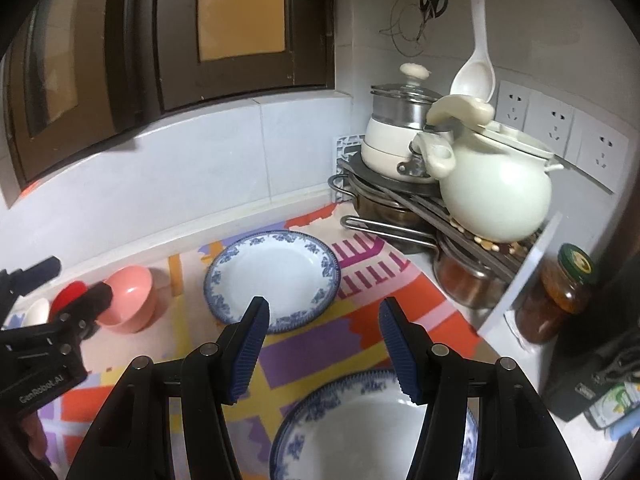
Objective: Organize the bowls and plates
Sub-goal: 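Move the right gripper to the other blue-and-white plate by the pot rack, then close the right gripper on that plate's rim and lift it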
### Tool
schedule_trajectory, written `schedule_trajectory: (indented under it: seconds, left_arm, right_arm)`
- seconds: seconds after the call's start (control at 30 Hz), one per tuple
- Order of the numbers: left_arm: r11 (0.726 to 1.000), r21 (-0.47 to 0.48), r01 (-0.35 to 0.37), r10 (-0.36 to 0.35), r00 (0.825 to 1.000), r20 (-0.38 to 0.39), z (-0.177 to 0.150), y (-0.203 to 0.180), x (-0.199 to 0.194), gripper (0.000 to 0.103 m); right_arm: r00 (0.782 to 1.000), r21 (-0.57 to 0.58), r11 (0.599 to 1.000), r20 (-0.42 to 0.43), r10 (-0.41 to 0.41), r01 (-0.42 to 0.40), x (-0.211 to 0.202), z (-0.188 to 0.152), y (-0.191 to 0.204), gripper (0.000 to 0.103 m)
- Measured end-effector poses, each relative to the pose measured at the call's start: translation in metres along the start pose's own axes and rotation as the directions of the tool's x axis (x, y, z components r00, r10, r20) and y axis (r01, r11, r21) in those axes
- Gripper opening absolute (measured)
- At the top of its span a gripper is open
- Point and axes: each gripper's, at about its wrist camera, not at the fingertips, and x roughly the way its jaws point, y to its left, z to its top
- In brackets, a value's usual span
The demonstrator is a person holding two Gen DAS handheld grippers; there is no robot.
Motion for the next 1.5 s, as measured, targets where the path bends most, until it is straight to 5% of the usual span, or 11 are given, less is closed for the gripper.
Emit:
schedule_trajectory:
  seconds: [0.63,1.07,1.5]
  left_arm:
    - [1.0,-0.008,-0.03,0.028,0.987,-0.157,0.025,0.016,0.139,0.082]
    - [1.0,-0.01,0.008,-0.011,0.953,-0.302,0.015,0.018,0.221,0.081]
    - [0.996,-0.065,0.052,-0.074,0.917,-0.393,0.007,0.02,0.259,0.064]
  right_arm:
    - [0.993,0.035,0.999,-0.119,0.001,0.003,0.133,0.044,-0.013,0.058]
    - [0.962,0.083,0.996,-0.27,0.031,-0.009,0.217,0.033,-0.015,0.058]
    - [0.938,0.101,0.995,-0.344,0.038,-0.003,0.253,0.023,-0.015,0.058]
